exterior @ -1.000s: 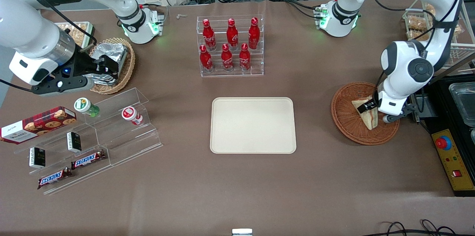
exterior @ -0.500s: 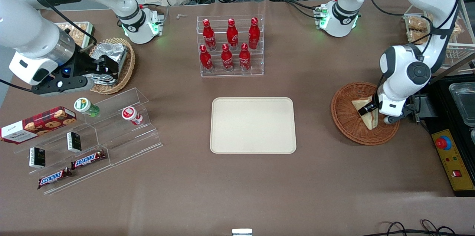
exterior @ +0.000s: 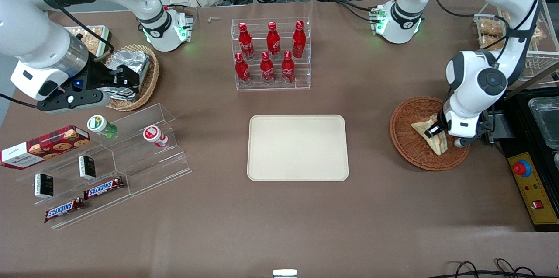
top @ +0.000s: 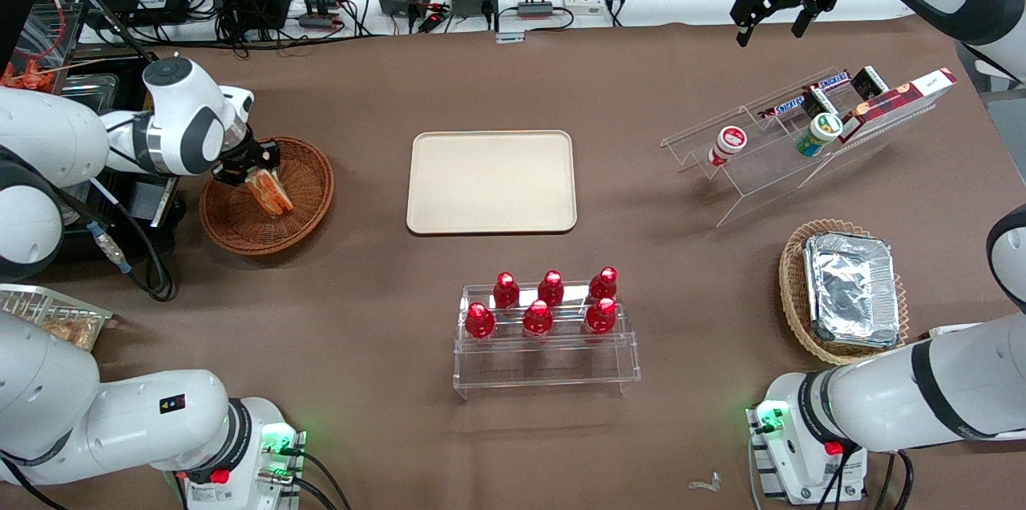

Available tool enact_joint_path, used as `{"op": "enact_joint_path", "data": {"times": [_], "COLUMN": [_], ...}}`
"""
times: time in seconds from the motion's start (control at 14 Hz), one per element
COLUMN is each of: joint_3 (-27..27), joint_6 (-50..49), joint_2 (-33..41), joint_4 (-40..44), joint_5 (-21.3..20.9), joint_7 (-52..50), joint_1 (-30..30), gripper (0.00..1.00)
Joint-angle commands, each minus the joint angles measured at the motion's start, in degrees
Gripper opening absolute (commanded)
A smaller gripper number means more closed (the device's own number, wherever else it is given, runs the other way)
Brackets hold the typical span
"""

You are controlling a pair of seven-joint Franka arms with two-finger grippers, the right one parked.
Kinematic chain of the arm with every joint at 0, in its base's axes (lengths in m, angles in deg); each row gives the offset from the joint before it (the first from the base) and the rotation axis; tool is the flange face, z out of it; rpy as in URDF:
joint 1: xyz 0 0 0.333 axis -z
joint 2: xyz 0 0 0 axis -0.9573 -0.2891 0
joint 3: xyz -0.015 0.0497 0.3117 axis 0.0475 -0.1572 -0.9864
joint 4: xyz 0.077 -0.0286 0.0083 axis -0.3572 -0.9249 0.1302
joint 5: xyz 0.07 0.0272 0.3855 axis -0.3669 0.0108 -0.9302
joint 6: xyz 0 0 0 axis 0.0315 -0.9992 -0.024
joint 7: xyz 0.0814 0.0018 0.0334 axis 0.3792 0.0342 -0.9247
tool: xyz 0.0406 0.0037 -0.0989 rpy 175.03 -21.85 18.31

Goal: Place sandwich from basket to tray
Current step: 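Lift the sandwich up out of the basket with the left gripper, then carry the sandwich with the left gripper over the white tray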

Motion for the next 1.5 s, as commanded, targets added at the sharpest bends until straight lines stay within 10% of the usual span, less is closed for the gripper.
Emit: {"op": "enact_joint_path", "data": {"times": [0.0, 0.64, 1.14, 1.43], "joint_3": [0.22, 3.27, 19.44, 26.92], "joint_6": [-13.46, -63.60, -61.70, -40.31], "joint_2": [6.90, 7.88, 6.75, 3.94], "joint_4": [4.37, 46.03, 45.98, 30.10], "joint_5": [-1.74, 7.83, 13.29, 13.20], "joint_7": [1.60, 22.45, 18.76, 16.05], "joint_1": [0.02, 0.11, 0.20, 0.37], "gripper": [0.00, 0.00, 0.00, 0.00]}}
